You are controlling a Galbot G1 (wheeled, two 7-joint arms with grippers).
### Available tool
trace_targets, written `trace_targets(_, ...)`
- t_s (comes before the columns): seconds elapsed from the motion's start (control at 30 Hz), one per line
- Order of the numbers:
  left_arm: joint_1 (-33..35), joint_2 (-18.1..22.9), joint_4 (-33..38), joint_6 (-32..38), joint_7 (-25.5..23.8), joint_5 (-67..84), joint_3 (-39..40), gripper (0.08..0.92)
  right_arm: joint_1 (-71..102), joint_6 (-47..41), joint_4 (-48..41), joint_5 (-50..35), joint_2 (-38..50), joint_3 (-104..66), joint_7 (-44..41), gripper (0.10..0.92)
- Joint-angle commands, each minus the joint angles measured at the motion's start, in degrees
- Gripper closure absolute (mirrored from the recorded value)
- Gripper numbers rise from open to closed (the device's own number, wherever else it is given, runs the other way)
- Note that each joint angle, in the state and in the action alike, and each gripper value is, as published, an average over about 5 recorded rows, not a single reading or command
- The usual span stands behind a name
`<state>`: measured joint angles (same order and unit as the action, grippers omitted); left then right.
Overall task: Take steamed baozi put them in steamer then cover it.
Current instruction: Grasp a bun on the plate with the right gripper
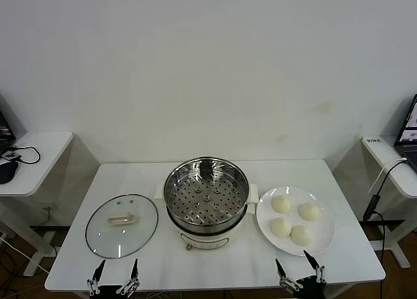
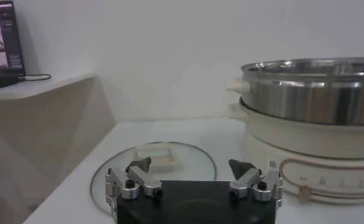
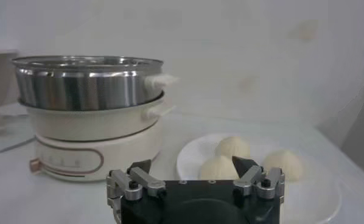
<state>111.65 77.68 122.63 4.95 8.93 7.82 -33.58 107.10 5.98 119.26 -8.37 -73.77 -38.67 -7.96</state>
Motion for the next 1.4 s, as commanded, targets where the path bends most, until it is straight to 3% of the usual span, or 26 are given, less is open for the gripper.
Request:
trace_targets(0.03, -0.2, 0.0, 0.6, -1.1, 0.2, 0.1, -0.9, 0.177, -3.2, -1.9, 0.6, 6.3, 1.2, -2.4, 1.3, 0.203)
trace_targets(0.3, -1.4, -0.9, 1.8, -1.1, 0.1, -0.8, -2.1, 0.177, -12.9, -11.4, -0.8, 17.5, 10.7, -7.8, -1.7, 0.202)
trace_targets(0.5, -1.5, -0.9, 1.3, 2.1, -0.1, -1.8, -2.7, 0.177, -22.0, -16.4, -5.7, 25.9, 22.3, -9.0, -13.0, 0.203)
trace_targets(0.73, -0.9, -0.8, 2.0, 2.9, -0.2, -3.2, -3.4, 0.177, -34.6, -16.2, -14.5, 31.4, 36.7, -3.3, -24.9, 0.203)
trace_targets(1.03, -0.9, -0.6, 2.2, 3.0, -0.5, -6.2, -3.8, 0.177, -60.5, -12.0, -27.9, 29.5, 48.1, 22.5, -37.6, 0.203)
trace_targets(1.4, -0.8, 0.0, 2.8, 2.9, -0.5, -6.9, -4.9, 0.177, -97.7, -7.5, -42.3, 24.1, 44.7, 65.3, -53.0, 0.202)
